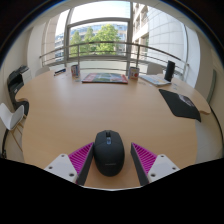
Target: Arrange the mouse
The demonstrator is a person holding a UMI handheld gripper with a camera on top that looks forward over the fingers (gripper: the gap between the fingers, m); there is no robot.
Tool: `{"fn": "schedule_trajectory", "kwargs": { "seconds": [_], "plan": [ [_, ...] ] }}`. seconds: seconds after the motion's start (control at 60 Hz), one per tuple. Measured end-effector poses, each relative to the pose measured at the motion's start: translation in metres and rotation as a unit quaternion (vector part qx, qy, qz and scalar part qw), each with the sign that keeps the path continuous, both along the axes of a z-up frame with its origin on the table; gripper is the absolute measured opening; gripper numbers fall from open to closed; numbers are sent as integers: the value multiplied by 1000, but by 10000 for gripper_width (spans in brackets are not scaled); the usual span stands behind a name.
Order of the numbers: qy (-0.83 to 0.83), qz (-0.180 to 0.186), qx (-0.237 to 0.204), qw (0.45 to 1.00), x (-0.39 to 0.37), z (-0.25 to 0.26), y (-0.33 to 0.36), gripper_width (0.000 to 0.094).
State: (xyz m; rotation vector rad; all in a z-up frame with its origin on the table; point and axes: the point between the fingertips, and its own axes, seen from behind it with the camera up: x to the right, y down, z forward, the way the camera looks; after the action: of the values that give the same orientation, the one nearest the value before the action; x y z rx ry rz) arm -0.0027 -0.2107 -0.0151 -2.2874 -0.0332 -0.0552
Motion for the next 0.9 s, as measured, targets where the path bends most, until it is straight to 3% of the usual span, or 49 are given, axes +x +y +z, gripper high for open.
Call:
{"fn": "schedule_trajectory", "kwargs": {
  "seconds": [0.083,0.317,0.417,0.5,0.667,0.783,0.9],
  "plan": [
    [16,10,2,1000,-12,-1,5,524],
    [-13,19,-6,1000,-12,-2,9,389],
    [7,32,-2,999,-25,14,16,385],
    [17,47,34,998,-31,58,29,386],
    [63,62,145,985,-6,194,83,384],
    [78,44,204,975,63,267,136,383],
    [66,11,217,974,164,280,191,382]
  ]
}}
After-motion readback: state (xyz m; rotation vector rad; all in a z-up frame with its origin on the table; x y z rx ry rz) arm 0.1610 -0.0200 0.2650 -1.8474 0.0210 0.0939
